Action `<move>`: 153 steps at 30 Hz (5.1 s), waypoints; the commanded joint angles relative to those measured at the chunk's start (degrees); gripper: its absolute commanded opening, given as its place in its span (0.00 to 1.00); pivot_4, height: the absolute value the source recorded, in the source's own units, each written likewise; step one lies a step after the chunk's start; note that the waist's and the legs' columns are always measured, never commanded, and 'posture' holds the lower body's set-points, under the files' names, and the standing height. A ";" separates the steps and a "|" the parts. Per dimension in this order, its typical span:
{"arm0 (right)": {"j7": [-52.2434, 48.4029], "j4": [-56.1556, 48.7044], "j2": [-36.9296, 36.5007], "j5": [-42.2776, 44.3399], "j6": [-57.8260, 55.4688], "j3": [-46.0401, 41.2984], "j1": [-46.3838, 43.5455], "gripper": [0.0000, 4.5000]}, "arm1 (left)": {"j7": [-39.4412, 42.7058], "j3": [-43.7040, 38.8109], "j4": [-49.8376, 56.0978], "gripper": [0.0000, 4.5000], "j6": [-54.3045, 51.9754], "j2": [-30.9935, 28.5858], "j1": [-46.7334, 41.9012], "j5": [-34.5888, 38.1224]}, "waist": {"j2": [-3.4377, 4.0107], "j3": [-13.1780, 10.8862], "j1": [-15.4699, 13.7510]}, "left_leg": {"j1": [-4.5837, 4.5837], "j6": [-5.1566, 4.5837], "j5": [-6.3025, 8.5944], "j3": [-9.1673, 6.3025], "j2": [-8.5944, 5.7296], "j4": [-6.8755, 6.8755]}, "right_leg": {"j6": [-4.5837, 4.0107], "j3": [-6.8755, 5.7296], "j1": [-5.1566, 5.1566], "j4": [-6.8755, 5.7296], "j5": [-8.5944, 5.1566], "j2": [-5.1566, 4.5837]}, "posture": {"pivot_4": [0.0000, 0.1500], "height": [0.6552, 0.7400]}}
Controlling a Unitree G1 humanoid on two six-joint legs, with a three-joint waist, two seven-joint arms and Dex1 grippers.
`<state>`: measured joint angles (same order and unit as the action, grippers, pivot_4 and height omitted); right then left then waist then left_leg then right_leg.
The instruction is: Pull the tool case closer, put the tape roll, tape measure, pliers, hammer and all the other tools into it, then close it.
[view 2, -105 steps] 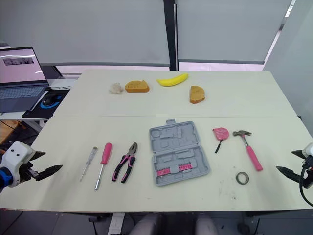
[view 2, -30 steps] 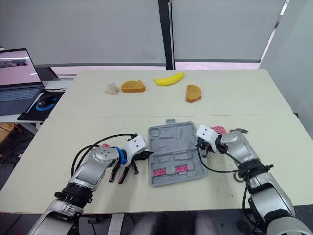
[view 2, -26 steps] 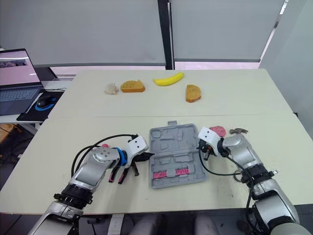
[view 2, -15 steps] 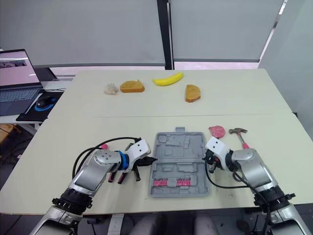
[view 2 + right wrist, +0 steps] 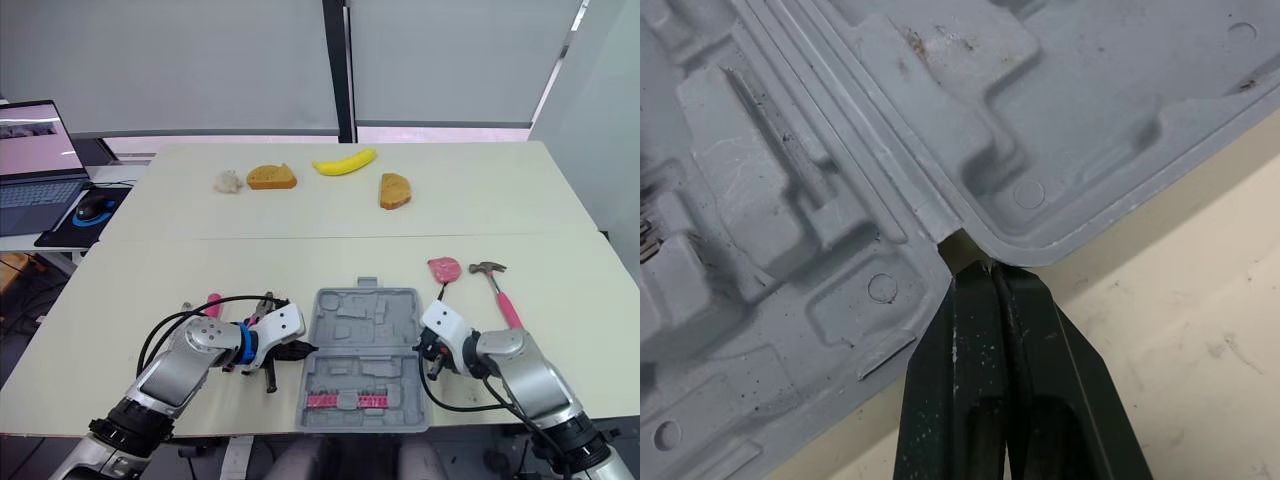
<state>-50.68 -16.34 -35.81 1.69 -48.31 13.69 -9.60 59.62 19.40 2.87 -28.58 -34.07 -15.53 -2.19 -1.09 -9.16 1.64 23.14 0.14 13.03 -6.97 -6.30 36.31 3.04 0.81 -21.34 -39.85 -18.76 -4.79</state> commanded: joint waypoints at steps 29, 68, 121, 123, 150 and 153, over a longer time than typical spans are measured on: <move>0.25 -8.42 -6.22 5.68 -1.02 2.65 5.67 0.00 | 3.97 3.02 8.17 0.00 -1.99 -5.11 4.33 2.83 | -0.01 0.00 -0.18 | 0.00 -0.01 0.01 -0.02 0.01 -0.01 | 0.01 -0.04 0.05 0.11 -0.01 0.00 | 1.00 1.00; 2.38 -6.25 -7.46 7.18 -1.39 0.99 5.47 0.00 | 3.43 2.27 5.54 0.00 -0.23 -8.18 4.26 2.37 | -0.01 -0.01 -0.17 | -0.02 -0.02 0.01 -0.03 0.03 -0.03 | 0.01 -0.06 0.06 0.16 -0.01 0.00 | 1.00 1.00; -8.88 -10.63 -12.89 17.11 23.13 -53.21 41.87 0.99 | 9.12 -47.55 -2.44 1.00 17.93 -15.95 34.44 27.26 | -0.16 0.05 -2.46 | -0.12 -0.24 0.16 0.13 0.16 -0.25 | -0.10 -0.20 0.22 0.91 -0.07 -0.17 | 1.00 1.00; -8.52 -11.51 -12.74 16.42 23.77 -51.67 41.86 0.99 | 9.94 -44.65 1.75 1.00 17.59 -15.89 32.85 27.82 | -0.16 0.05 -2.66 | -0.12 -0.24 0.16 0.13 0.17 -0.25 | -0.11 -0.21 0.22 0.91 -0.07 -0.17 | 1.00 1.00; 5.88 0.01 -5.72 3.74 31.10 -24.75 30.99 0.64 | 20.06 -14.58 17.00 1.00 18.68 -10.24 7.27 30.48 | -0.08 0.00 -2.13 | -0.24 -0.23 0.15 0.15 0.13 -0.24 | -0.07 -0.24 0.65 0.85 -0.03 -0.10 | 1.00 1.00; 6.23 0.77 -5.81 3.69 31.86 -24.05 30.98 0.64 | 19.41 -13.83 17.08 1.00 18.33 -9.71 6.25 30.39 | -0.08 0.00 -2.02 | -0.32 -0.23 0.14 0.09 0.13 -0.23 | -0.07 -0.29 0.78 0.85 -0.03 -0.10 | 1.00 1.00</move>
<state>-44.85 -14.92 -41.72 5.47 -17.68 -9.85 21.54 79.34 5.56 18.71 -10.73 -43.89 -8.54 27.95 -1.17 -9.16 -0.39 22.81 -0.09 13.17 -6.89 -6.17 36.08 2.97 0.51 -20.54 -38.99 -18.80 -4.88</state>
